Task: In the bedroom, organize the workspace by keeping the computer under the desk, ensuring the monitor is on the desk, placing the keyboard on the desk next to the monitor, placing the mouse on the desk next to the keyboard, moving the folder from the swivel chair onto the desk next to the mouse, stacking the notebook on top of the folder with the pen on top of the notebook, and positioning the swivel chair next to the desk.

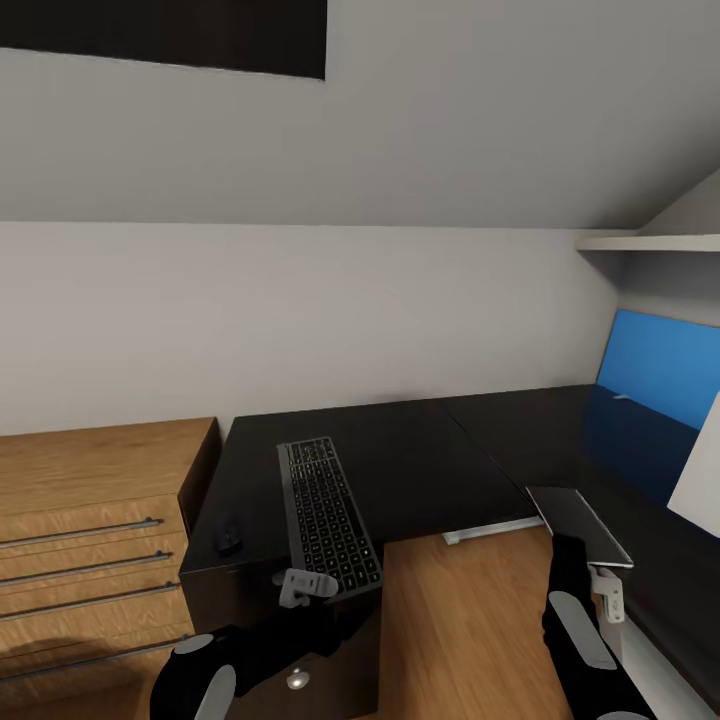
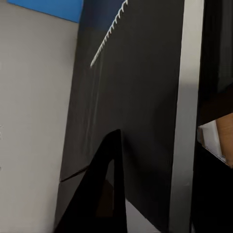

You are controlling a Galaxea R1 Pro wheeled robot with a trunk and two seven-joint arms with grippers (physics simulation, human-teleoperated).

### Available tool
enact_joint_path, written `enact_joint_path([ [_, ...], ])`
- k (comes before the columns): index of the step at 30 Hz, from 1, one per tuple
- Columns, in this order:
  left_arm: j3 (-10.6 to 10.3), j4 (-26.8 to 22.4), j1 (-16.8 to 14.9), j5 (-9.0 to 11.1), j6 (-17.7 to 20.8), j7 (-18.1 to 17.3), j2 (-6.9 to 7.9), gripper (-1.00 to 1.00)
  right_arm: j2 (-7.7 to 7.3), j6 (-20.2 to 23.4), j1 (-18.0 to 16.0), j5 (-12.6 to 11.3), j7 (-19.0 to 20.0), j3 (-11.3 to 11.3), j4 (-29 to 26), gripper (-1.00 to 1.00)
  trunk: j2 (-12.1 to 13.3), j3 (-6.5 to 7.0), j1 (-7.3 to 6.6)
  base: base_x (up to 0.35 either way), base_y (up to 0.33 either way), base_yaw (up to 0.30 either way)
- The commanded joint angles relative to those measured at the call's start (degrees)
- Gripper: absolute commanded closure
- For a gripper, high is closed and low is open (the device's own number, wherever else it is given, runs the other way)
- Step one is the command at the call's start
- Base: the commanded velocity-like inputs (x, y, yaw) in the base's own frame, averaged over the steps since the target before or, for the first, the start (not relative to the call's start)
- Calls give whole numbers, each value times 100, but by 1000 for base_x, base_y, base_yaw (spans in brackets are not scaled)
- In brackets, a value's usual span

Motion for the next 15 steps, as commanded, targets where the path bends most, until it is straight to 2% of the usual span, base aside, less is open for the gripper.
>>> enact_joint_path([
  [1, 6, -4, -4, 18, 38, -6, -3, -100, -1, -26, -2, -78, 11, 7, 0, 100, 38, 12, -23, 0, 0, 0],
  [15, 6, -4, -4, 17, 38, -6, -3, -100, 18, -76, -1, -64, 50, 7, -17, 100, 600, 263, -331, 0, 0, 0],
])
